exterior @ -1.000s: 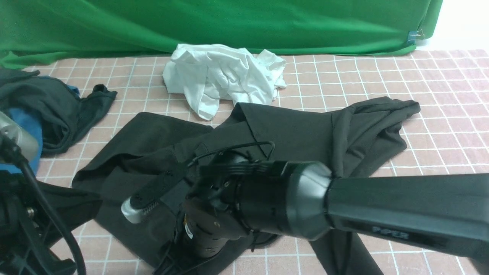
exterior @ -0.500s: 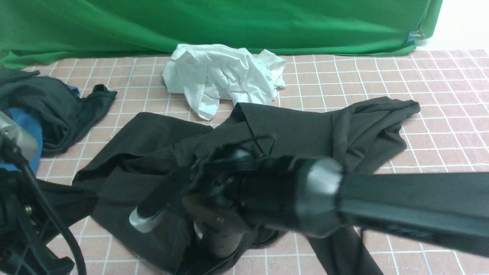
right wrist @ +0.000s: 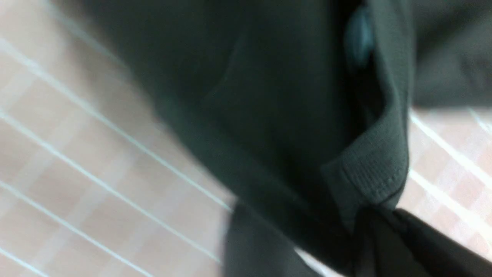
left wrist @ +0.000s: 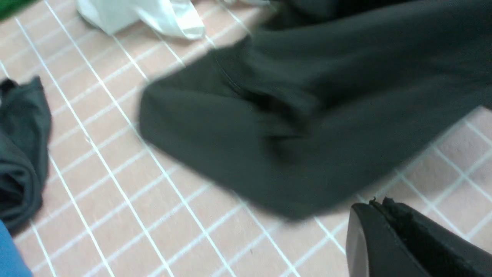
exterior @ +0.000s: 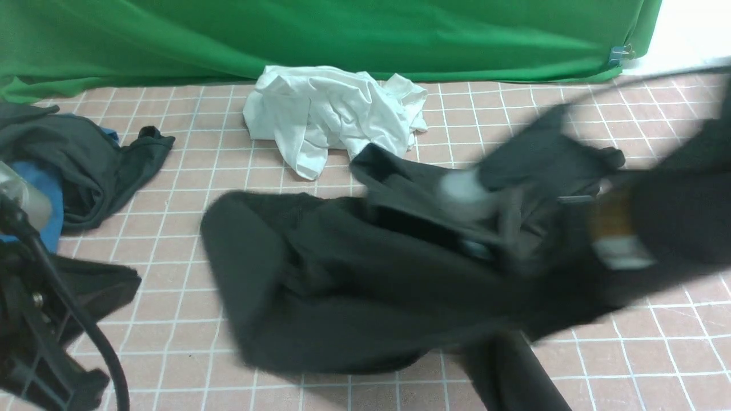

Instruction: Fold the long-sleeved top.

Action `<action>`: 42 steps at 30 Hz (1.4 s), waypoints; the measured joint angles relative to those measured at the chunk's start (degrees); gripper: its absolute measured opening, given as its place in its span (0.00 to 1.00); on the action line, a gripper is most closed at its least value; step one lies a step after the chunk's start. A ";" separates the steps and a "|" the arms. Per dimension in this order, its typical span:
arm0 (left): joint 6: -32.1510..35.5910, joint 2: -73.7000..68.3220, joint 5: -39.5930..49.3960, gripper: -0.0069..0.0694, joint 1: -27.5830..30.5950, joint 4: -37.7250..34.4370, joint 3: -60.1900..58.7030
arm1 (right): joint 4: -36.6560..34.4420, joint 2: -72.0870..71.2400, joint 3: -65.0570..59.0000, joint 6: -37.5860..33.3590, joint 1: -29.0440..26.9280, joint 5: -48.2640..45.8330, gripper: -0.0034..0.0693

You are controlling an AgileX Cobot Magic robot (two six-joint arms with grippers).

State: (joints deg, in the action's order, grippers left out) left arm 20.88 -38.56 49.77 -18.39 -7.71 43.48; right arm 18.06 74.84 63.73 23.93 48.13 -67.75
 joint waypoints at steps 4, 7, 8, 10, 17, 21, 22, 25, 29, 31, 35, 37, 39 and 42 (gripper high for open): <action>0.93 -0.19 -5.10 0.11 0.00 -1.61 0.00 | 2.86 -13.00 -9.18 0.59 -15.99 -0.35 0.09; 4.29 -1.59 -5.67 0.11 0.00 -5.06 0.00 | 3.40 -16.96 -11.77 -0.62 -24.86 -0.21 0.09; 5.64 -2.51 -5.67 0.11 0.00 -7.05 0.00 | 3.47 -17.81 -12.41 -1.51 -29.05 0.19 0.09; 9.32 -4.59 -5.67 0.11 0.00 -11.08 0.00 | 3.42 -18.37 -13.17 -3.19 -36.62 2.03 0.09; 16.93 -11.29 -5.16 0.11 0.00 -19.37 -0.18 | 0.22 -13.74 -13.81 -7.27 -59.69 14.49 0.10; 17.96 -12.28 -4.77 0.11 0.00 -19.79 -0.35 | -3.54 -9.15 -13.81 -8.54 -62.28 17.60 0.23; 17.98 -12.28 -4.77 0.11 0.00 -19.79 -0.35 | -3.91 -8.48 -13.81 -8.76 -62.28 17.69 0.32; 18.03 -12.28 -4.73 0.11 0.00 -19.79 -0.35 | -5.66 -8.36 -13.75 -9.27 -62.07 16.74 0.65; 18.03 -12.28 -5.39 0.11 0.00 -19.79 -0.35 | -10.76 -10.83 -13.61 -12.54 -56.02 15.26 0.86; 18.03 -12.28 -6.13 0.11 0.00 -19.43 -0.35 | -15.83 -12.62 -13.80 -17.26 -49.76 15.33 0.82; 18.03 -12.28 -7.26 0.11 0.00 -17.87 -0.35 | -27.58 -14.07 -17.62 -30.13 -30.33 16.37 0.64; 18.03 -12.28 -7.32 0.11 0.00 -17.66 -0.35 | -29.21 -13.43 -20.56 -32.43 -20.70 18.90 0.63; 18.03 -12.28 -7.36 0.11 0.00 -17.54 -0.35 | -28.02 -11.32 -24.66 -33.44 -6.76 24.56 0.67; 18.03 -12.28 -7.36 0.11 0.00 -17.50 -0.35 | -19.76 -6.32 -27.77 -29.62 5.08 32.49 0.80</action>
State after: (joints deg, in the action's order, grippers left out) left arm 38.91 -50.84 42.40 -18.39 -25.21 43.12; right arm -1.69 68.52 35.95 -5.69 53.22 -35.26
